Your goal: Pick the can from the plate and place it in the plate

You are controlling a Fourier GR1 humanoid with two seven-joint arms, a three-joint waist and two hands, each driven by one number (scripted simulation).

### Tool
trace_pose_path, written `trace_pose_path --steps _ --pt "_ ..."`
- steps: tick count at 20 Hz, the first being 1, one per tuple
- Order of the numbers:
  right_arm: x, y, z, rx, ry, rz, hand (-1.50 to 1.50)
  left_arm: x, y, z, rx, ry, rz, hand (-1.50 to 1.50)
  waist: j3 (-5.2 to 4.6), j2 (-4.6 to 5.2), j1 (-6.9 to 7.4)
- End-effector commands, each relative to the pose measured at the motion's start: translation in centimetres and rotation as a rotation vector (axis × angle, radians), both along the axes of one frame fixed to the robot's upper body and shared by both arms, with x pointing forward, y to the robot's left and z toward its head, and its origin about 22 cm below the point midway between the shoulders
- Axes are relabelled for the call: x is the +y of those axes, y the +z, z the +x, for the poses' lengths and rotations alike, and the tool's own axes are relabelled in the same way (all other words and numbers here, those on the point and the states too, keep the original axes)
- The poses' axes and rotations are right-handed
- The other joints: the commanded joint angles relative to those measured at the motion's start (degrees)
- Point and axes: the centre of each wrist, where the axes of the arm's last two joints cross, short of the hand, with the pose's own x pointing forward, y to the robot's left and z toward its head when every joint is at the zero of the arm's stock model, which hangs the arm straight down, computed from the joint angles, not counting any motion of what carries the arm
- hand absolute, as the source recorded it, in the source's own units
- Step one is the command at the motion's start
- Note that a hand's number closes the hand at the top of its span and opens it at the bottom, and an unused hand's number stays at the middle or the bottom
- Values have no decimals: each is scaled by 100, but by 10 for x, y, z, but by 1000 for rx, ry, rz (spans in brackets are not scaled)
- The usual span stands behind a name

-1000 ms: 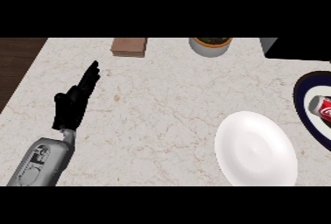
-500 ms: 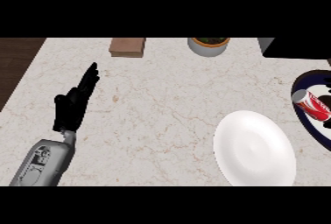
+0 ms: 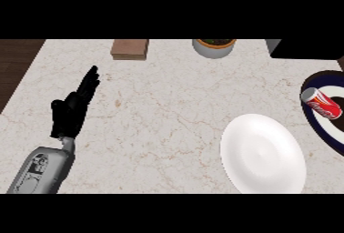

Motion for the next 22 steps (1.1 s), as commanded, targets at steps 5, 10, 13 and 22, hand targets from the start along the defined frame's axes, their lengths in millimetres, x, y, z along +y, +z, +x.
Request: trace_pose_path --steps 5,10,13,22 --pt "-44 23 -52 -52 -122 153 -150 3 5 3 -13 12 2 0 25 38 3" --pt "-58 22 -78 -37 -123 164 -150 3 3 2 -11 14 -10 0 54 55 -55" --pt "-60 18 -86 -18 -112 158 -150 6 -8 -4 -14 22 -11 0 67 71 -55" --pt "-65 12 -102 -30 -138 174 -150 6 4 -1 -11 19 -10 0 97 27 -71"
